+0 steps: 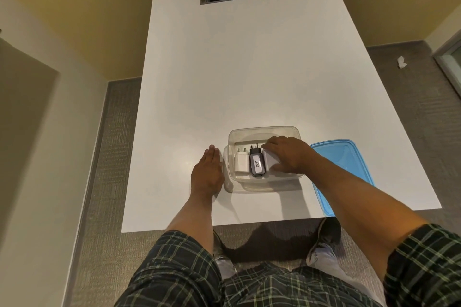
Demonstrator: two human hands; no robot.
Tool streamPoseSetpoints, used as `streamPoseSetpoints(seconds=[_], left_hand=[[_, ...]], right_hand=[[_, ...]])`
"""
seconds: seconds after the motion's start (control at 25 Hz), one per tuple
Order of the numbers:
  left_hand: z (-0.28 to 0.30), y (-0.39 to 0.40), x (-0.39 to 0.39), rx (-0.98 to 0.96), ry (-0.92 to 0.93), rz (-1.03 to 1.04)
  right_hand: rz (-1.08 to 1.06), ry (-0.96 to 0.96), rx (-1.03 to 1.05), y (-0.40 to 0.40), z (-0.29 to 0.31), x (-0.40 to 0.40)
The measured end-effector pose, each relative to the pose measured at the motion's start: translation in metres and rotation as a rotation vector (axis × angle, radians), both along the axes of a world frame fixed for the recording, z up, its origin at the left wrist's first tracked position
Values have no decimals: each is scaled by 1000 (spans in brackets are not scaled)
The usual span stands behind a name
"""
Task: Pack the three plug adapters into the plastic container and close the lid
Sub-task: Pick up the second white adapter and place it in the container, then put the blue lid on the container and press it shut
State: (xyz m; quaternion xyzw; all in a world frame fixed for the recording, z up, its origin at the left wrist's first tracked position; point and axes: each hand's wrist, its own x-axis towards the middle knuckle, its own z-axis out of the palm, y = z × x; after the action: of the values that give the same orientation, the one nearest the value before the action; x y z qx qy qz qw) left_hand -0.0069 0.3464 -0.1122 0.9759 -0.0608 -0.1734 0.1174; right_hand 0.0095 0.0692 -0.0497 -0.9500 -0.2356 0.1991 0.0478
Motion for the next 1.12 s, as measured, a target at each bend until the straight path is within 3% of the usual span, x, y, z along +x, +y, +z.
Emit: streamPoseSetpoints(seconds=[0.32,0.68,1.0,1.12], left_hand=[[62,-24,23,6,-261,53],[93,-101,35,-57,-487,-204],[91,-196,19,-76,-481,-712],[83,-226,8,-22,-420,-905]], right_hand=[[-140,-382,230,-18,30,-5],[-421,-475,167,-59,38,-24],[-819,-255,64,-123,21,-62],[-935,-113,-64,-143,14,-81]])
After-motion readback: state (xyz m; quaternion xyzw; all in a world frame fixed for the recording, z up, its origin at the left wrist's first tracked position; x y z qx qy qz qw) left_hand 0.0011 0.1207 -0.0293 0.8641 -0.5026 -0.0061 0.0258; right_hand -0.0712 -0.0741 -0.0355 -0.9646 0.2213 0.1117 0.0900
